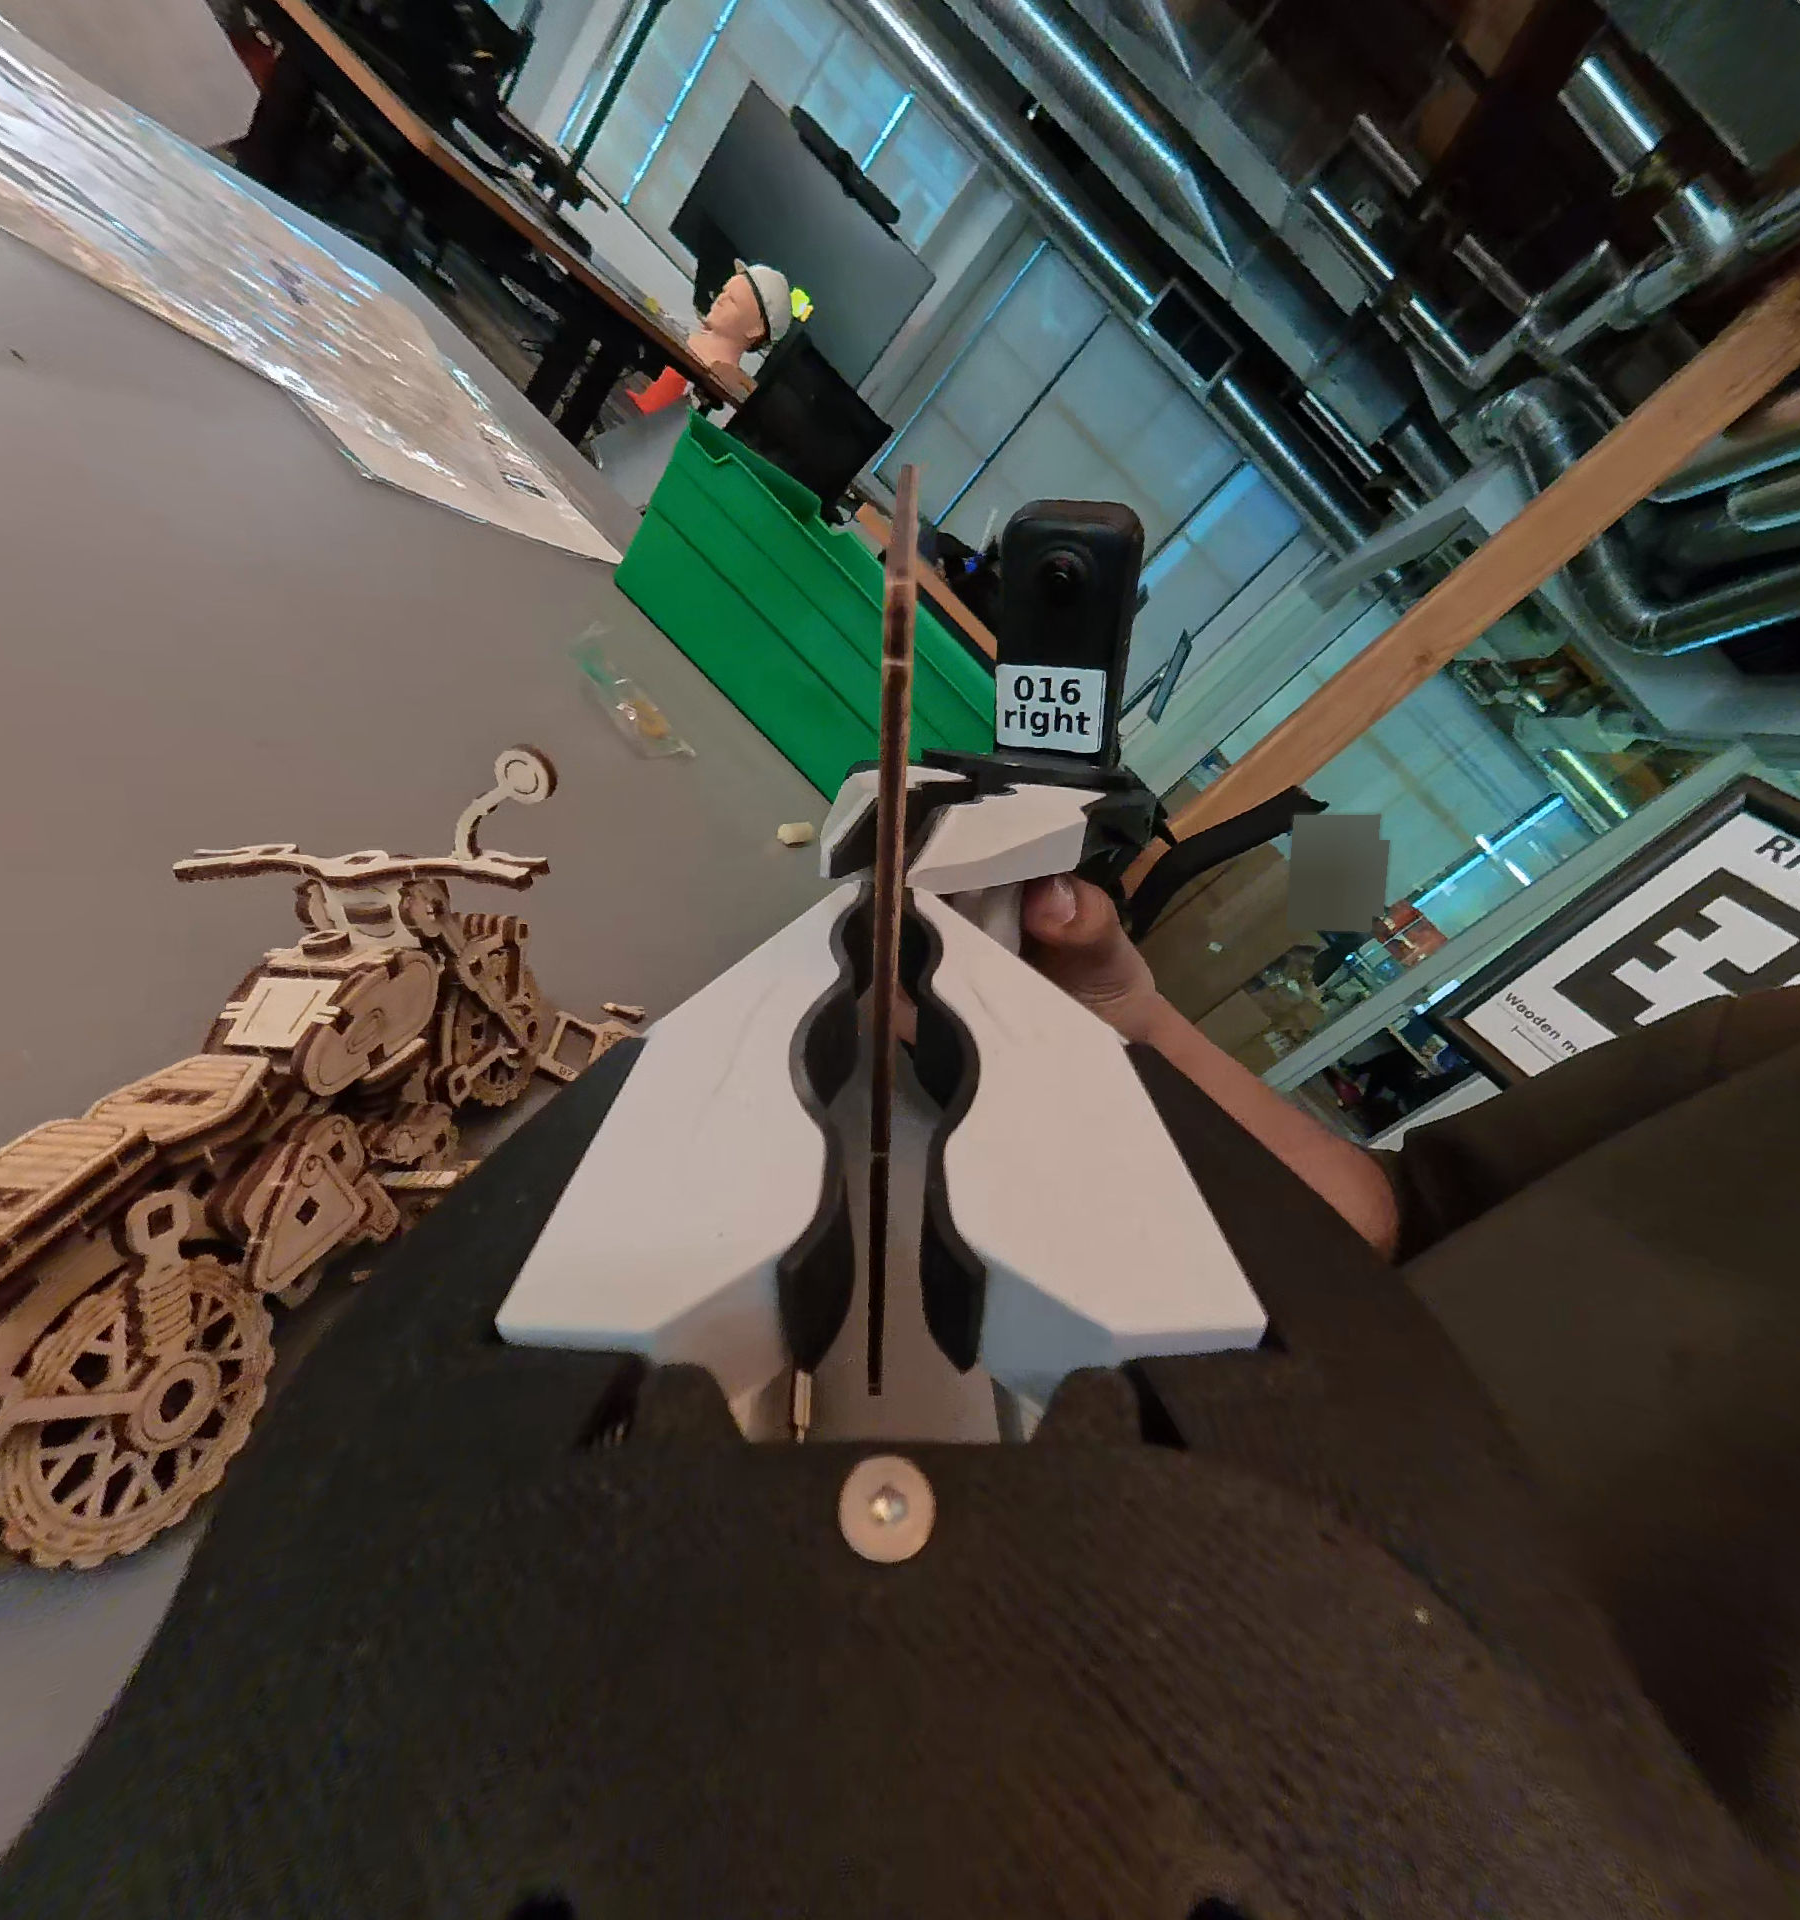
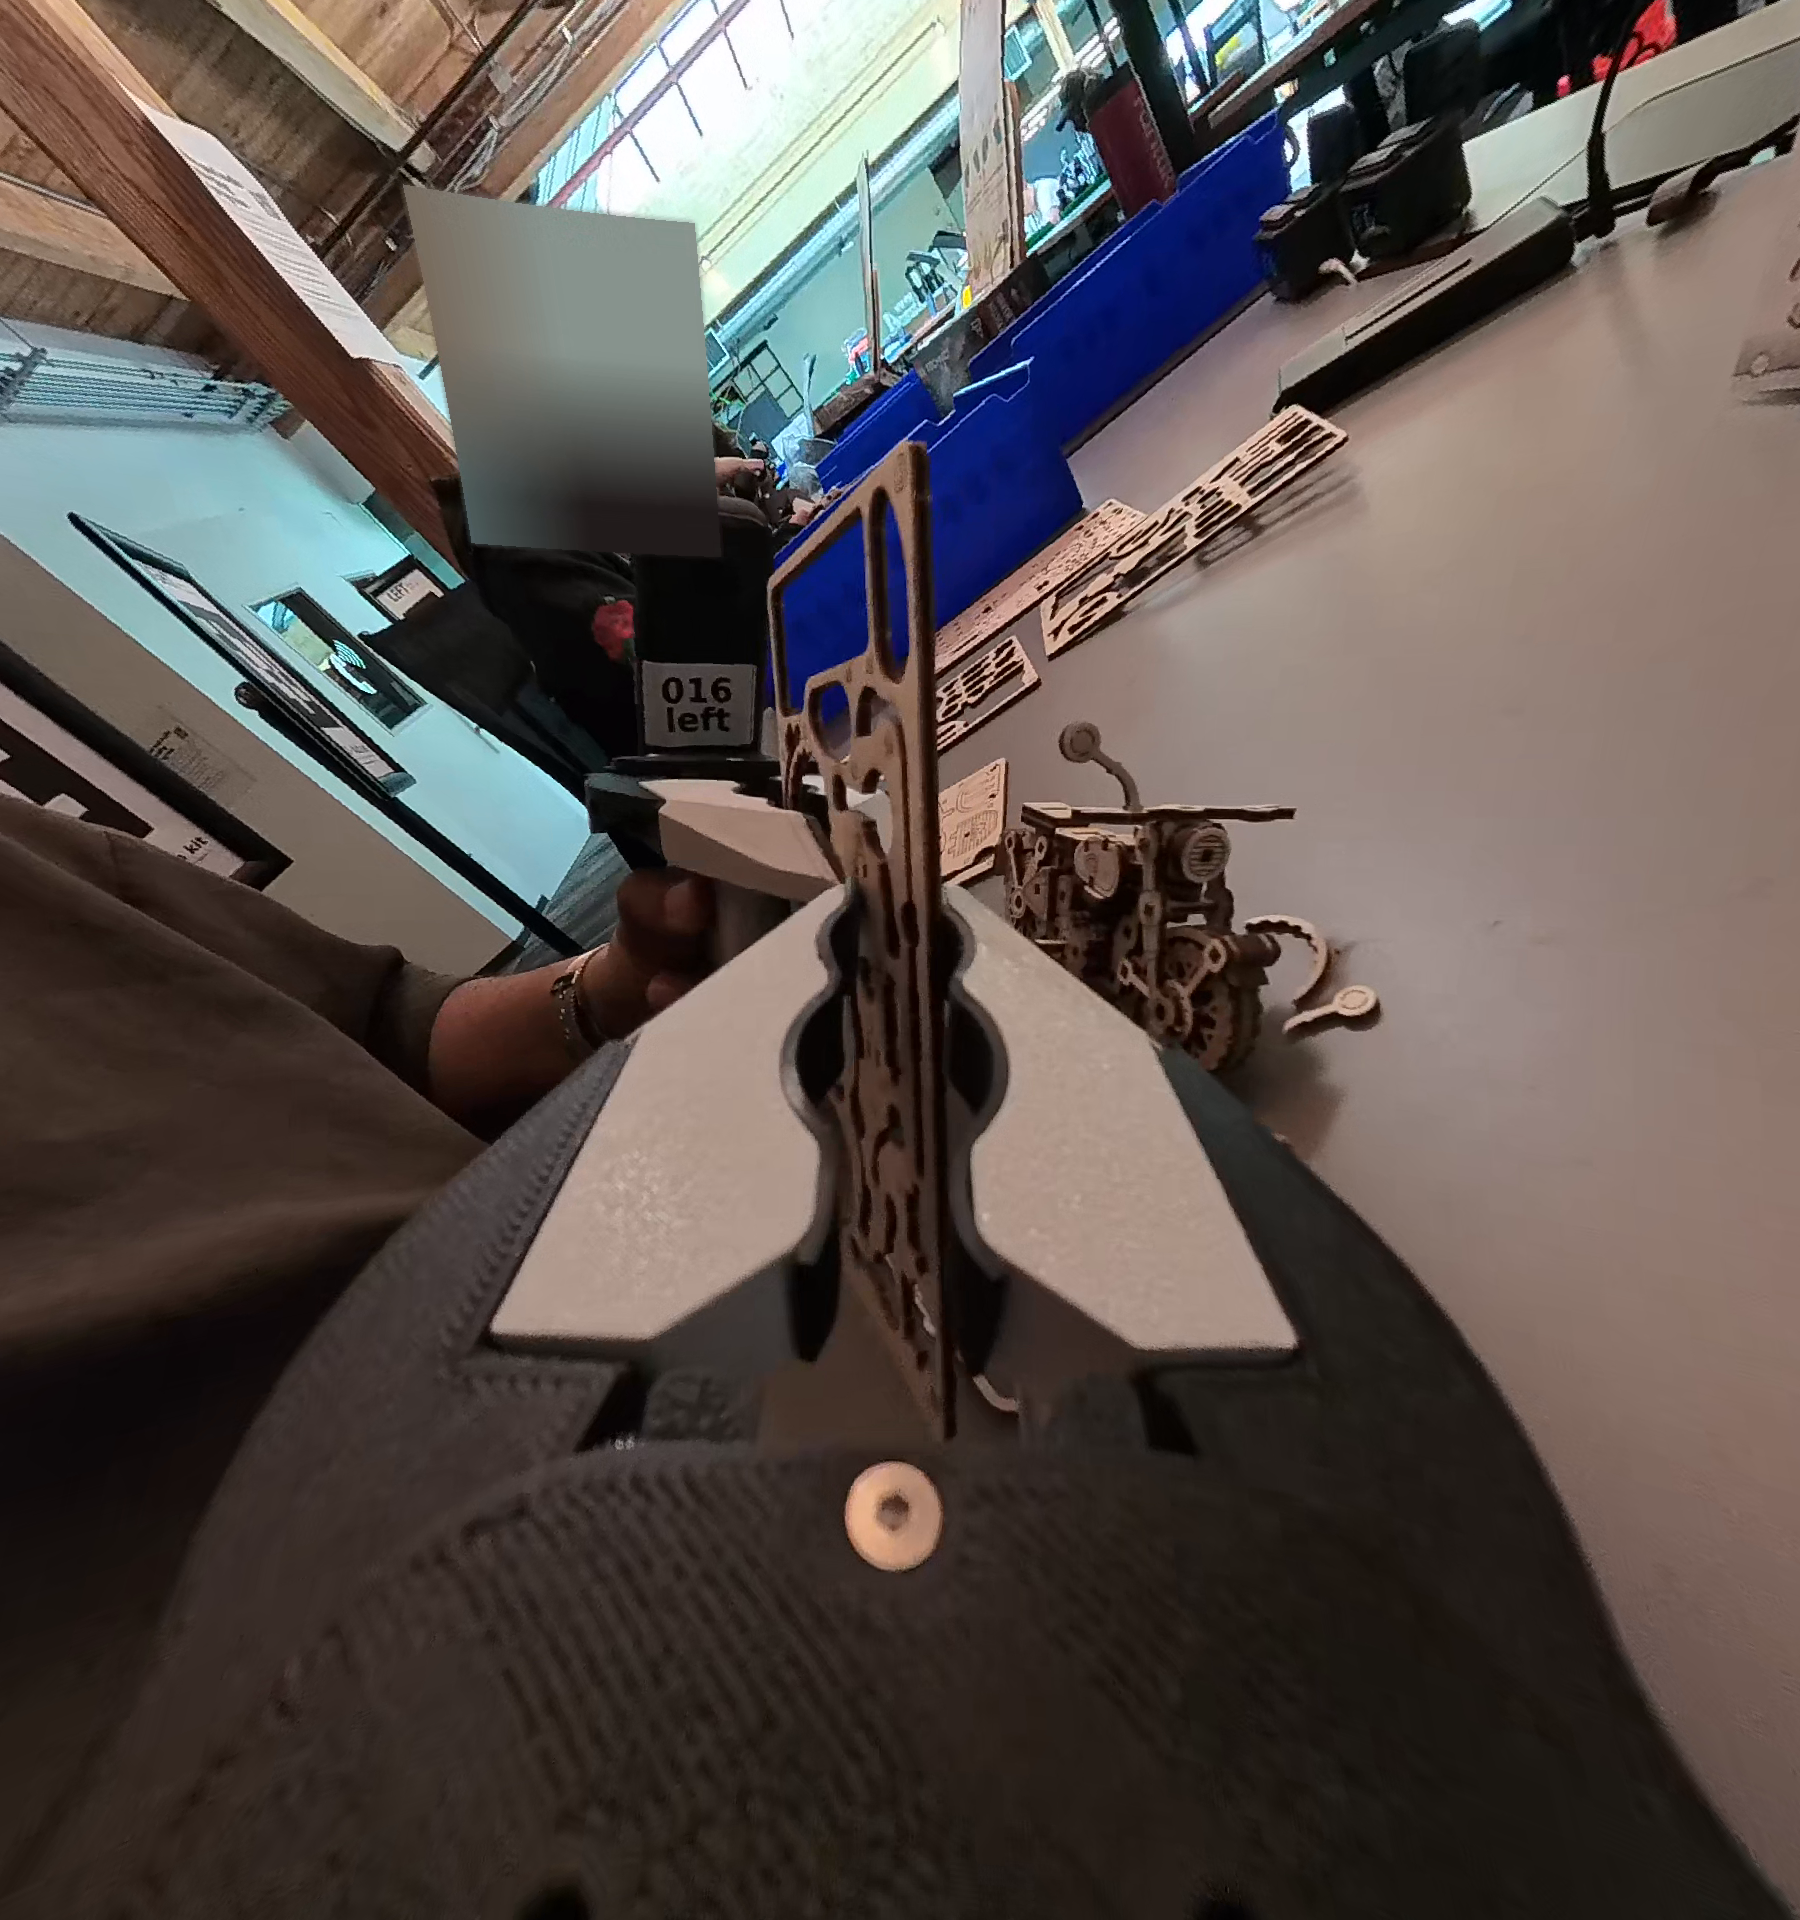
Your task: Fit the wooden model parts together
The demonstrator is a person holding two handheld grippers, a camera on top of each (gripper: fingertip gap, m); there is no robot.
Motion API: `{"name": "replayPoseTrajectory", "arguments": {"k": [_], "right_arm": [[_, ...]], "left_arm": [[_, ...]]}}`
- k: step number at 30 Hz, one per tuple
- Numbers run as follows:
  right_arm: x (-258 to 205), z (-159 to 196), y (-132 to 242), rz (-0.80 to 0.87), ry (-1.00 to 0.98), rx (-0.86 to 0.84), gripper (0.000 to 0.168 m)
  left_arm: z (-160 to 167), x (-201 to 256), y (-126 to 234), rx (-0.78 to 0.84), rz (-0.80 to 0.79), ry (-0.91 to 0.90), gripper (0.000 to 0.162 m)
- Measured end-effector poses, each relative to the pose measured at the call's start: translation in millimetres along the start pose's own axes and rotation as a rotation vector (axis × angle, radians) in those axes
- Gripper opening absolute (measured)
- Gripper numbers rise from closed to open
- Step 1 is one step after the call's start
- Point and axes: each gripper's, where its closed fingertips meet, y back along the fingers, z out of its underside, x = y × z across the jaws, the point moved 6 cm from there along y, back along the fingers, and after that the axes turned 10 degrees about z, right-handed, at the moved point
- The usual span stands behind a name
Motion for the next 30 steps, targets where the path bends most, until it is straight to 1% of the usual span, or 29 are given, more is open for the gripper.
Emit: {"name": "replayPoseTrajectory", "arguments": {"k": [3, 9, 13, 15, 18, 22, 25, 30], "right_arm": [[2.0, 1.2, -0.5, 0.021, 0.008, -0.016, 0.012], [-0.5, -0.1, 1.4, 0.038, 0.048, -0.033, 0.012], [-1.0, -0.9, 2.1, 0.027, 0.033, -0.023, 0.012], [-0.7, -1.2, 2.8, -0.001, 0.034, -0.004, 0.012], [-0.7, -2.5, 2.7, -0.042, -0.023, 0.022, 0.011], [-2.8, -3.0, 3.3, -0.040, -0.026, 0.021, 0.011], [-2.3, -2.7, 3.5, -0.034, -0.031, 0.010, 0.010], [-7.2, -7.5, 9.2, 0.001, 0.008, 0.003, 0.011]], "left_arm": [[1.8, 0.2, -1.0, -0.022, -0.046, -0.042, 0.000], [2.3, 4.0, -2.7, -0.040, -0.069, -0.070, 0.000], [1.7, 5.5, -3.3, -0.037, -0.068, -0.076, 0.000], [0.4, 6.1, -3.9, -0.025, -0.051, -0.046, 0.000], [0.3, 6.2, -4.0, -0.005, -0.025, -0.003, 0.000], [0.6, 7.9, -3.9, -0.015, -0.021, -0.017, 0.000], [1.5, 7.9, -4.3, -0.027, -0.041, -0.042, 0.000], [0.8, 17.7, -10.3, -0.031, -0.099, -0.142, 0.000]]}}
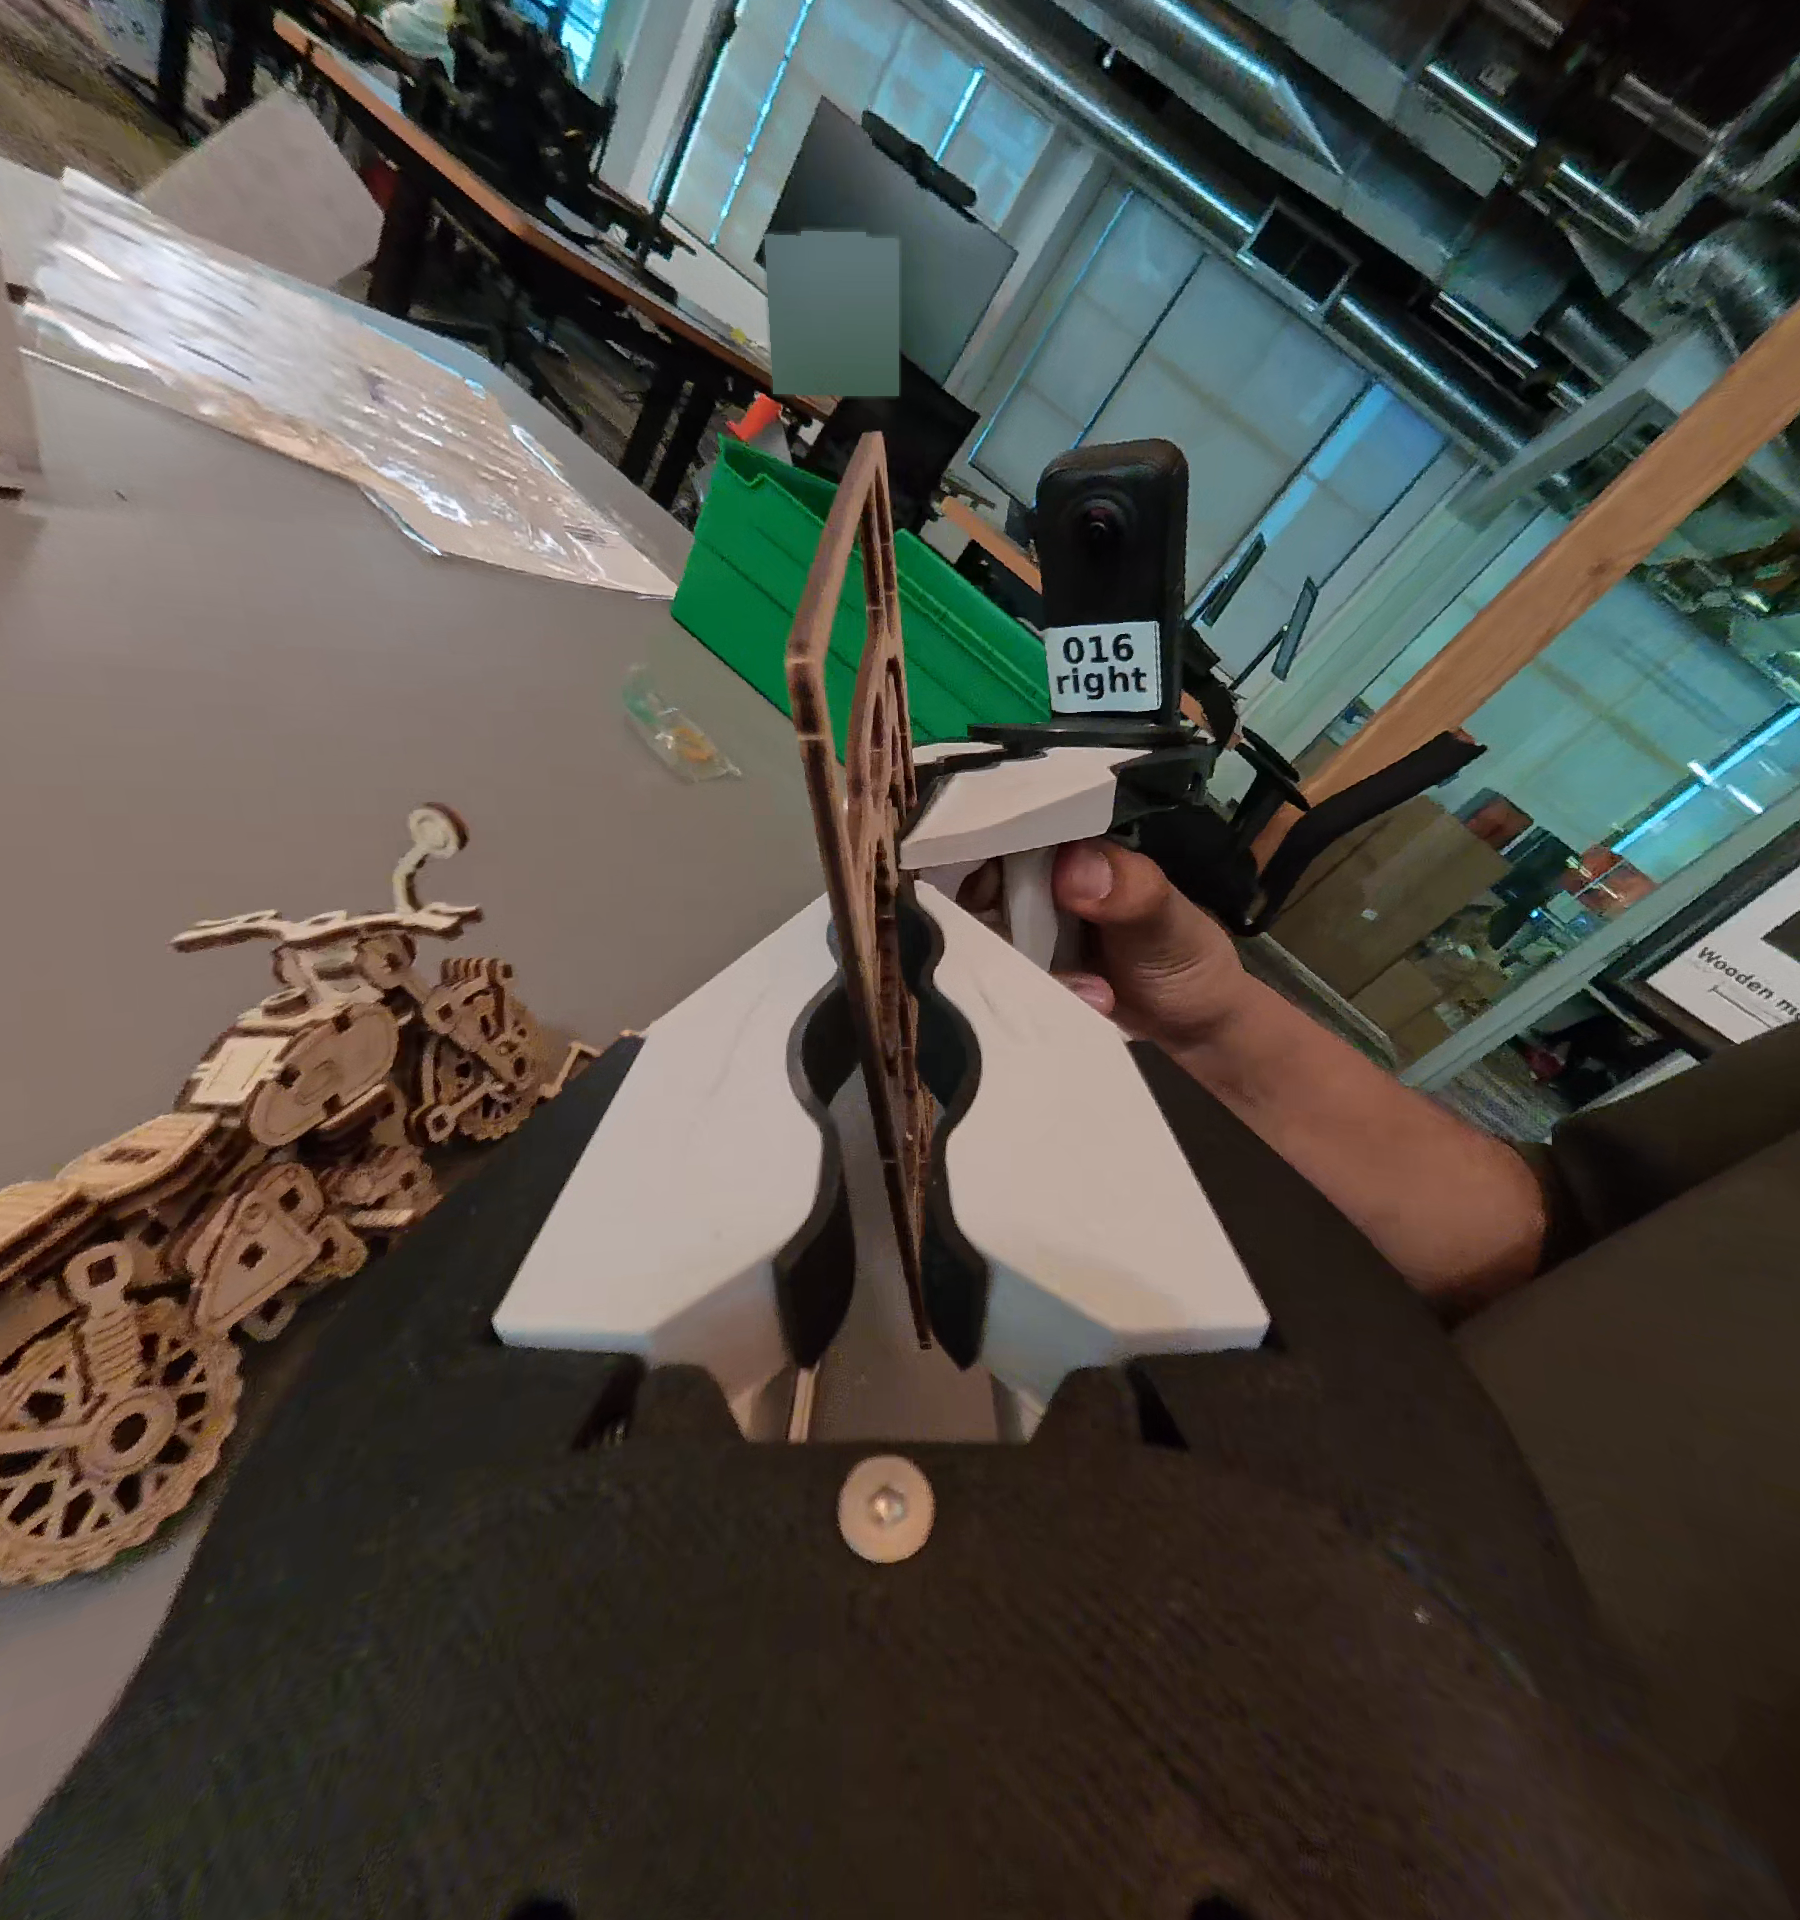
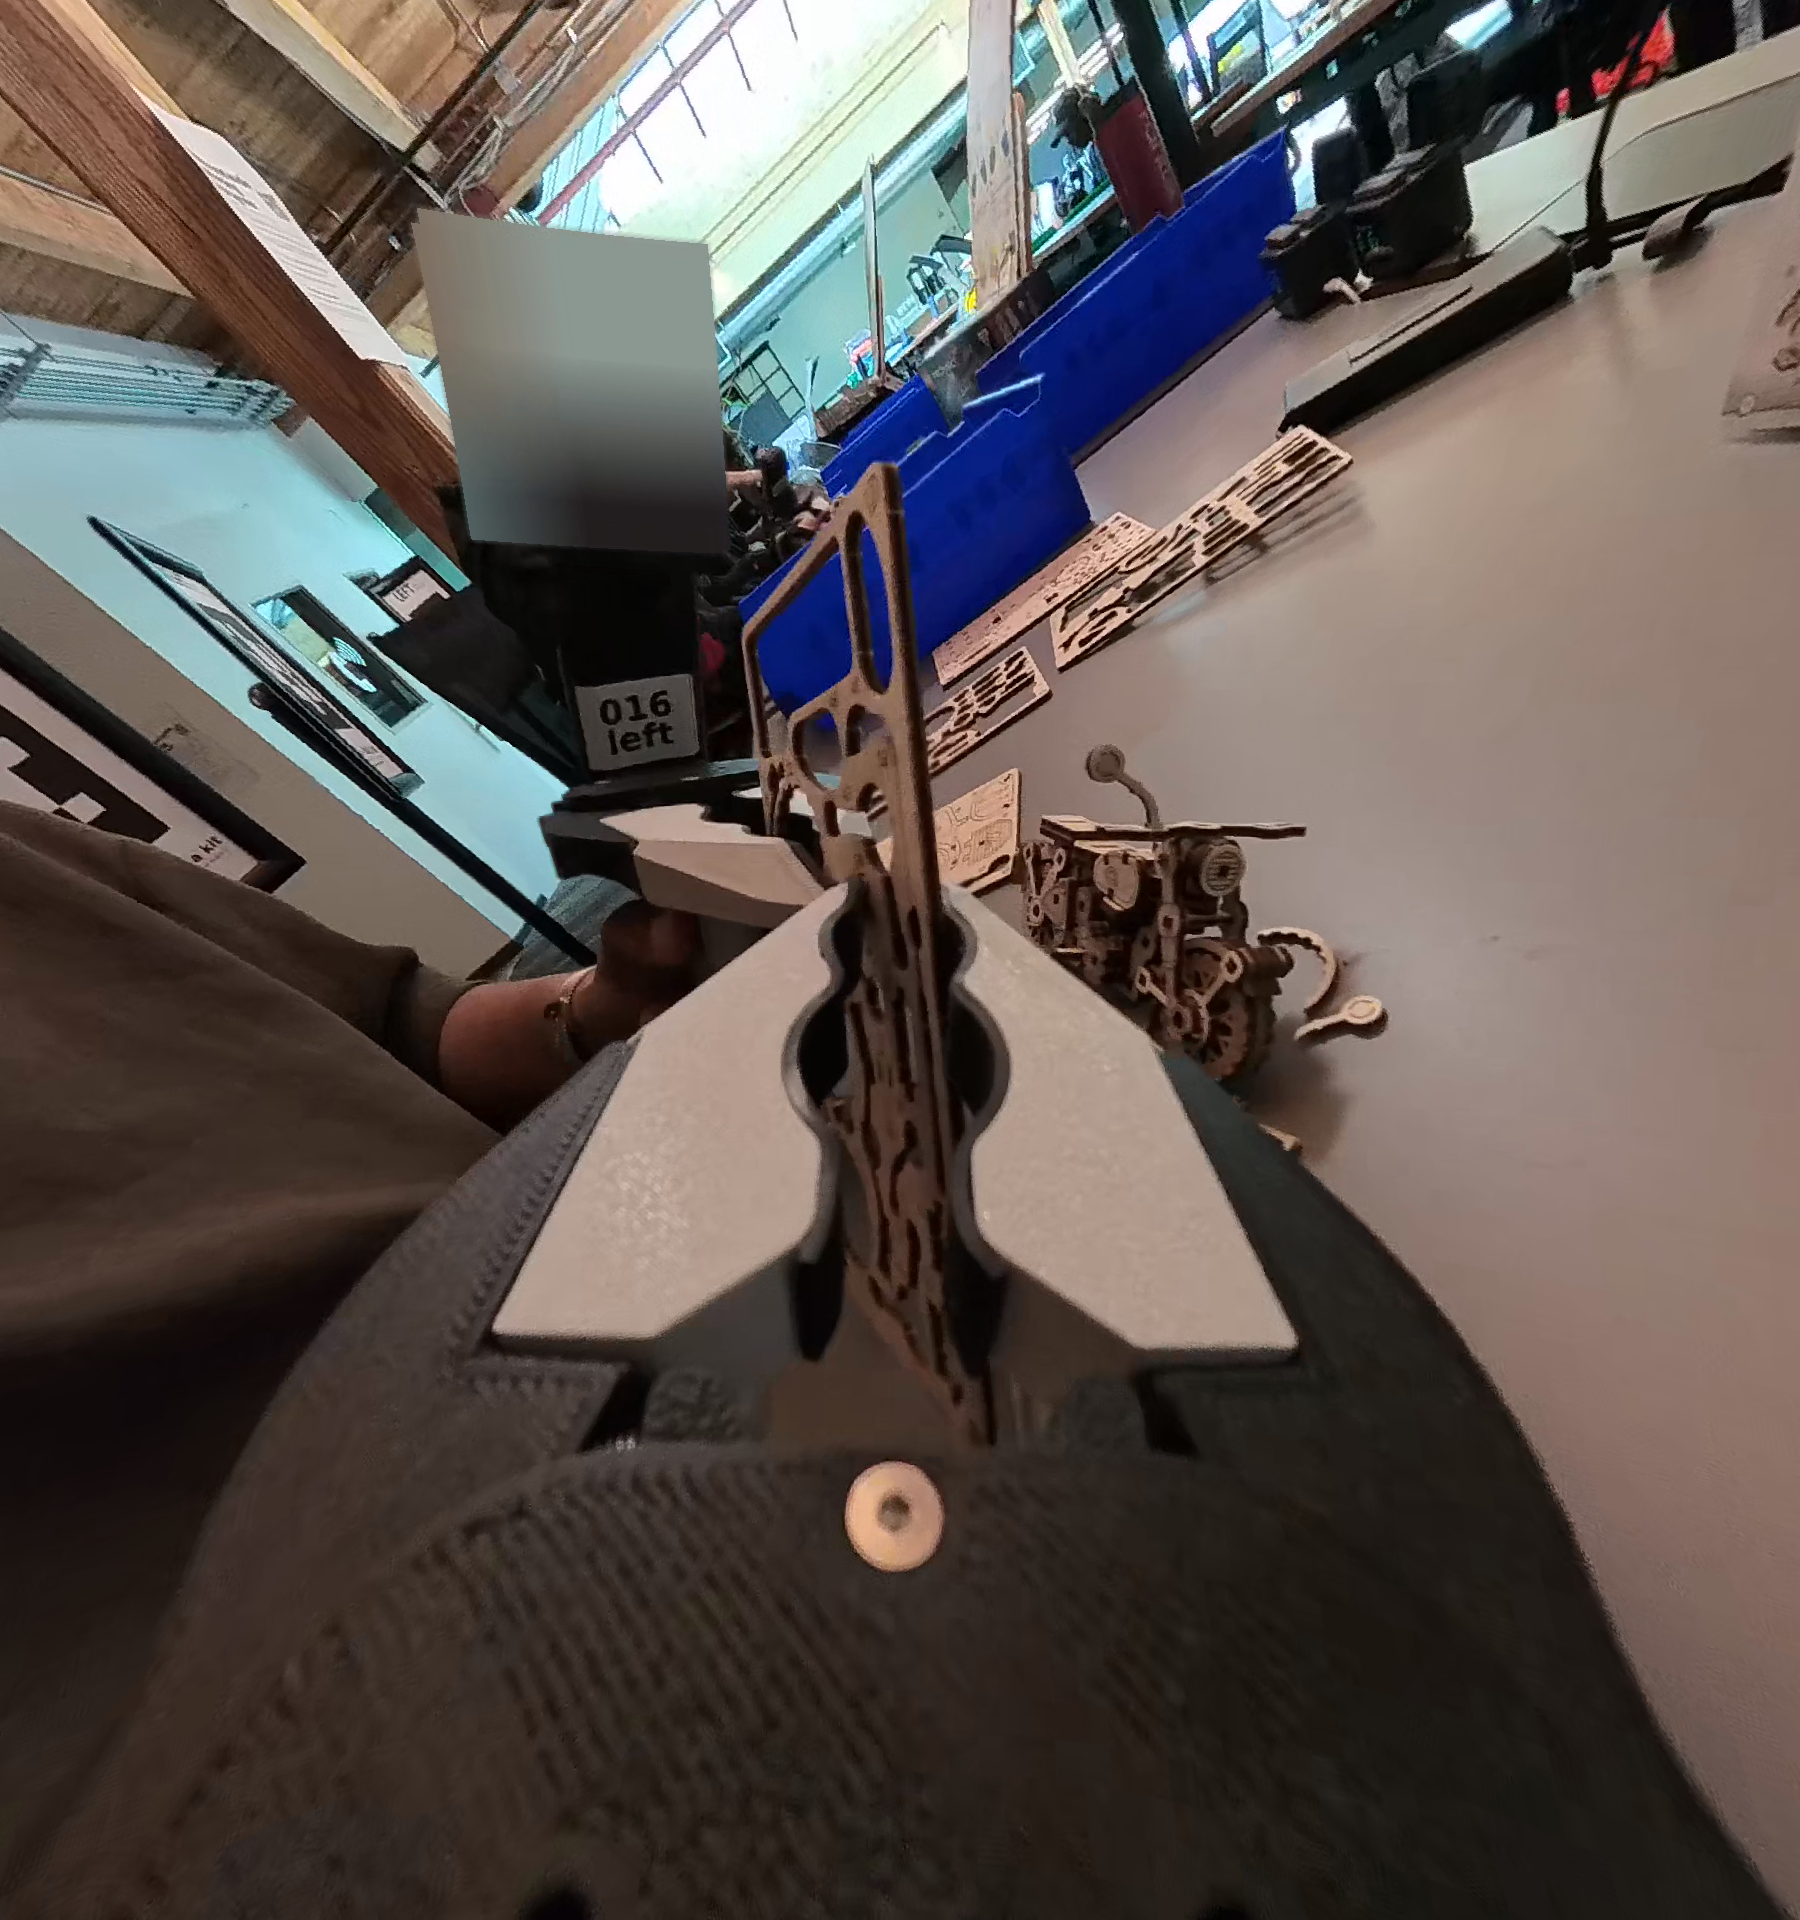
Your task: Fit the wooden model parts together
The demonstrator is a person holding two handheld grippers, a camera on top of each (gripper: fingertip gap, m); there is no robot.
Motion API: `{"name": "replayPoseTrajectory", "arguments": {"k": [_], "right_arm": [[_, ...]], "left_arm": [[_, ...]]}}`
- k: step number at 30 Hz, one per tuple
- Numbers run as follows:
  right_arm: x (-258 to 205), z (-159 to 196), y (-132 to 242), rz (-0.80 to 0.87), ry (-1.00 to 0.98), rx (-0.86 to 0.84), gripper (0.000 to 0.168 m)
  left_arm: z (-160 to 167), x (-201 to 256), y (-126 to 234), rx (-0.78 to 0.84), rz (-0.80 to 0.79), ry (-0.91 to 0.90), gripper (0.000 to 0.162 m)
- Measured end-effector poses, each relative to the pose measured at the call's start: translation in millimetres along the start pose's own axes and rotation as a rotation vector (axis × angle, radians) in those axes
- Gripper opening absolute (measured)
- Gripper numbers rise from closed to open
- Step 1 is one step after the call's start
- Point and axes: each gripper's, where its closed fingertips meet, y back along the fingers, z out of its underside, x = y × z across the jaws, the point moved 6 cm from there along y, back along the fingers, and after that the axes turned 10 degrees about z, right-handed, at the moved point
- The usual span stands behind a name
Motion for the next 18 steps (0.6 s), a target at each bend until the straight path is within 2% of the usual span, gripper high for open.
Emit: {"name": "replayPoseTrajectory", "arguments": {"k": [5, 12, 18], "right_arm": [[-2.8, -1.4, 22.2, 0.075, 0.042, 0.001, 0.012], [3.4, 13.6, 80.7, 0.228, 0.053, 0.035, 0.017], [5.6, 16.7, 106.6, 0.190, 0.024, 0.010, 0.015]], "left_arm": [[1.7, 7.7, -19.6, -0.028, 0.017, 0.013, 0.000], [20.2, 17.5, -70.1, -0.113, 0.125, 0.131, 0.000], [24.4, 26.4, -90.4, -0.159, 0.167, 0.103, 0.000]]}}
